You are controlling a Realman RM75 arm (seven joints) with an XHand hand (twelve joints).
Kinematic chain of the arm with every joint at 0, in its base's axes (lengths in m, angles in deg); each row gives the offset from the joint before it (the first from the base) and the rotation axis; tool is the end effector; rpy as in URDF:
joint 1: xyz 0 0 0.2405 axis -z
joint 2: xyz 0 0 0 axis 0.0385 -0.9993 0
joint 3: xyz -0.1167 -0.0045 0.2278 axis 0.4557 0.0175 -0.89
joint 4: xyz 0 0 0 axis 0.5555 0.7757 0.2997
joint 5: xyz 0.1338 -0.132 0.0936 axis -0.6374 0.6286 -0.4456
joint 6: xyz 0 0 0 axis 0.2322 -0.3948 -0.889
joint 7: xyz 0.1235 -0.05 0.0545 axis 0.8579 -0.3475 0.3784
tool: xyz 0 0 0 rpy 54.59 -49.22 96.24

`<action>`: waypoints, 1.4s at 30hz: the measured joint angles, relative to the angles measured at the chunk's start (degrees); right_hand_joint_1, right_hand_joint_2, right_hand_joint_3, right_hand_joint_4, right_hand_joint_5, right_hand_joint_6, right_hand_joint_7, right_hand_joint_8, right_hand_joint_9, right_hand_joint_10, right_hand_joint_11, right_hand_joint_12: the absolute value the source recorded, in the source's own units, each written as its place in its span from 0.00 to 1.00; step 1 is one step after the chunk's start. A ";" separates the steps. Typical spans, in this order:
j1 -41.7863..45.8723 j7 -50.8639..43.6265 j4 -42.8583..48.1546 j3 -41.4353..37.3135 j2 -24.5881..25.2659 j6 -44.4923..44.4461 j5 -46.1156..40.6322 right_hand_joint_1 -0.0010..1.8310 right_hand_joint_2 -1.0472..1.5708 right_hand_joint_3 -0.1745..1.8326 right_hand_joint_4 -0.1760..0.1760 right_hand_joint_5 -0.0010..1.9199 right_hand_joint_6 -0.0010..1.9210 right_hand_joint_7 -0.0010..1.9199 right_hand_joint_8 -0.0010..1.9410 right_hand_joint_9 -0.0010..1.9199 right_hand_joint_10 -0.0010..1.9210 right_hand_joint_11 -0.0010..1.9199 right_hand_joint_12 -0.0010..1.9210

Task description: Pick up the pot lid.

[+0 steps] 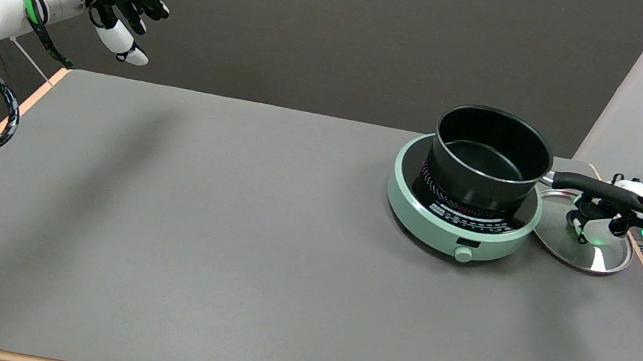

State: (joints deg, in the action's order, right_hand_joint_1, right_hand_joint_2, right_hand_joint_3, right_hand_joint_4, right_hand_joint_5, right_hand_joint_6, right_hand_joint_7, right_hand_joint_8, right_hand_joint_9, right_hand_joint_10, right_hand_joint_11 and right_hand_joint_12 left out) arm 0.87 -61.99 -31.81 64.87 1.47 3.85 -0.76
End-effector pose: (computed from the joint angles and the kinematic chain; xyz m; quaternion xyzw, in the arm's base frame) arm -0.2489 -0.2887 0.6232 0.5182 -0.0834 -0.0494 0.8498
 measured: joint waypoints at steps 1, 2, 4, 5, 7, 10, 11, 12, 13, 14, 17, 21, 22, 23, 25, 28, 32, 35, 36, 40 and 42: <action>0.00 0.00 0.02 0.00 -0.01 0.05 0.00 0.47 0.68 0.50 0.96 0.37 0.30 0.44 0.24 0.38 0.39 0.22 0.50; -0.01 0.00 0.05 0.02 -0.03 0.13 0.00 0.47 0.68 0.50 0.96 0.37 0.31 0.44 0.24 0.38 0.40 0.22 0.51; -0.01 0.00 0.10 0.06 -0.07 0.26 0.00 0.47 0.69 0.50 0.99 0.38 0.33 0.45 0.26 0.38 0.42 0.21 0.53; -0.02 0.00 0.12 0.08 -0.10 0.28 0.00 0.47 0.69 0.49 1.00 0.38 0.34 0.45 0.28 0.38 0.44 0.21 0.53; -0.03 0.01 0.15 0.11 -0.14 0.35 0.00 0.48 0.70 0.49 1.00 0.38 0.35 0.45 0.31 0.38 0.47 0.21 0.55; -0.05 0.00 0.22 0.17 -0.17 0.48 -0.01 0.52 0.70 0.51 1.00 0.36 0.43 0.44 0.41 0.36 0.59 0.16 0.67; -0.05 0.00 0.24 0.18 -0.18 0.49 -0.01 0.53 0.71 0.51 1.00 0.35 0.46 0.43 0.45 0.36 0.63 0.14 0.71; -0.07 0.01 0.28 0.19 -0.18 0.50 0.00 0.69 0.78 0.30 1.00 0.35 0.48 0.44 0.62 0.37 0.64 0.13 0.74; -0.08 0.01 0.33 0.21 -0.19 0.51 0.00 0.73 0.79 0.25 1.00 0.34 0.49 0.44 0.66 0.37 0.64 0.13 0.76; -0.10 0.01 0.35 0.23 -0.20 0.54 0.00 0.73 0.79 0.26 1.00 0.33 0.52 0.43 0.68 0.37 0.66 0.13 0.80; -0.15 0.04 0.40 0.29 -0.22 0.68 -0.10 0.73 0.79 0.29 1.00 0.29 0.60 0.41 0.72 0.36 0.72 0.11 0.86; -0.18 0.03 0.43 0.39 -0.22 0.72 -0.09 0.72 0.79 0.32 1.00 0.26 0.67 0.38 0.78 0.32 0.84 0.08 0.93; -0.18 0.03 0.44 0.41 -0.23 0.74 -0.09 0.72 0.79 0.33 1.00 0.25 0.68 0.38 0.79 0.32 0.85 0.07 0.94; -0.19 0.03 0.45 0.44 -0.23 0.76 -0.09 0.71 0.79 0.34 1.00 0.24 0.70 0.36 0.82 0.30 0.89 0.06 0.95; -0.20 0.03 0.46 0.50 -0.23 0.83 -0.09 0.71 0.78 0.39 1.00 0.21 0.73 0.35 0.85 0.28 0.94 0.05 0.96; -0.21 0.01 0.46 0.55 -0.23 0.90 -0.08 0.71 0.78 0.41 1.00 0.20 0.73 0.34 0.88 0.27 0.99 0.06 0.97; -0.22 0.00 0.48 0.60 -0.24 0.93 -0.06 0.70 0.78 0.44 1.00 0.20 0.72 0.33 0.91 0.26 1.00 0.07 0.99; -0.23 0.00 0.53 0.64 -0.24 0.93 -0.04 0.70 0.78 0.45 1.00 0.20 0.72 0.33 0.92 0.25 1.00 0.08 0.99; -0.23 0.00 0.54 0.65 -0.24 0.94 -0.03 0.70 0.78 0.45 1.00 0.20 0.71 0.33 0.92 0.25 1.00 0.08 0.99; -0.24 0.00 0.58 0.69 -0.25 0.95 0.00 0.70 0.78 0.46 1.00 0.20 0.71 0.33 0.92 0.24 1.00 0.09 0.99; -0.24 0.00 0.59 0.70 -0.27 0.96 0.00 0.70 0.78 0.46 1.00 0.20 0.71 0.33 0.93 0.24 1.00 0.10 0.99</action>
State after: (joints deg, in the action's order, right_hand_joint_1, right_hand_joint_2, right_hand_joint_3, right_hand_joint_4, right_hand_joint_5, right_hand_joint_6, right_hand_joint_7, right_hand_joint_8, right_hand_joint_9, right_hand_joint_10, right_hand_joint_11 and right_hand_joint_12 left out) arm 0.62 -61.99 -31.21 65.57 1.21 4.81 -0.77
